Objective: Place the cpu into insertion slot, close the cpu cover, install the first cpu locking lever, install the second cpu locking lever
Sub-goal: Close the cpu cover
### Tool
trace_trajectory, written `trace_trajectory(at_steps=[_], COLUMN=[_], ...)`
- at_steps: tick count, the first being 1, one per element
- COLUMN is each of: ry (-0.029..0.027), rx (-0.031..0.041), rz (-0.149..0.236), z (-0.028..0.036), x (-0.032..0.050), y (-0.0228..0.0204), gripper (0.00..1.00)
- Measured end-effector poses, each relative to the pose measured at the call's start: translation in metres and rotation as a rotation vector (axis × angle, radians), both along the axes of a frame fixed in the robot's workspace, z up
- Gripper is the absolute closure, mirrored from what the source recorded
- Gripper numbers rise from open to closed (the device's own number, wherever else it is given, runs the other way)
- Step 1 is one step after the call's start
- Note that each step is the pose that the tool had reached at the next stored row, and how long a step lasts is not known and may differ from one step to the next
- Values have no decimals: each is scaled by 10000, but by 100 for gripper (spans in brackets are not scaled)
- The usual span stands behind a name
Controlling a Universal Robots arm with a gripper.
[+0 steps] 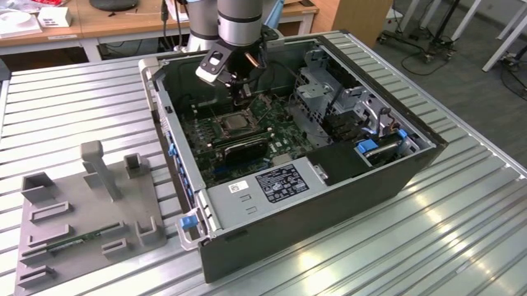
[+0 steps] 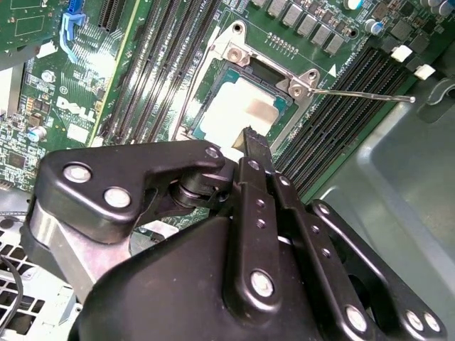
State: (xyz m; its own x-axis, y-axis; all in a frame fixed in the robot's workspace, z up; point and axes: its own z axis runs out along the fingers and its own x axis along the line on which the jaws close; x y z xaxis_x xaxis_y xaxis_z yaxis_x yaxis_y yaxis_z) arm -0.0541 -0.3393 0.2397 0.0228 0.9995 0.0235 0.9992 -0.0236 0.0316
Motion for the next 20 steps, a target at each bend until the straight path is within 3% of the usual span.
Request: trace_trajectory(at_steps=[20], ry=[0], rx=[0], rz=[0], z=[39], x=[0], y=[0], gripper=[89])
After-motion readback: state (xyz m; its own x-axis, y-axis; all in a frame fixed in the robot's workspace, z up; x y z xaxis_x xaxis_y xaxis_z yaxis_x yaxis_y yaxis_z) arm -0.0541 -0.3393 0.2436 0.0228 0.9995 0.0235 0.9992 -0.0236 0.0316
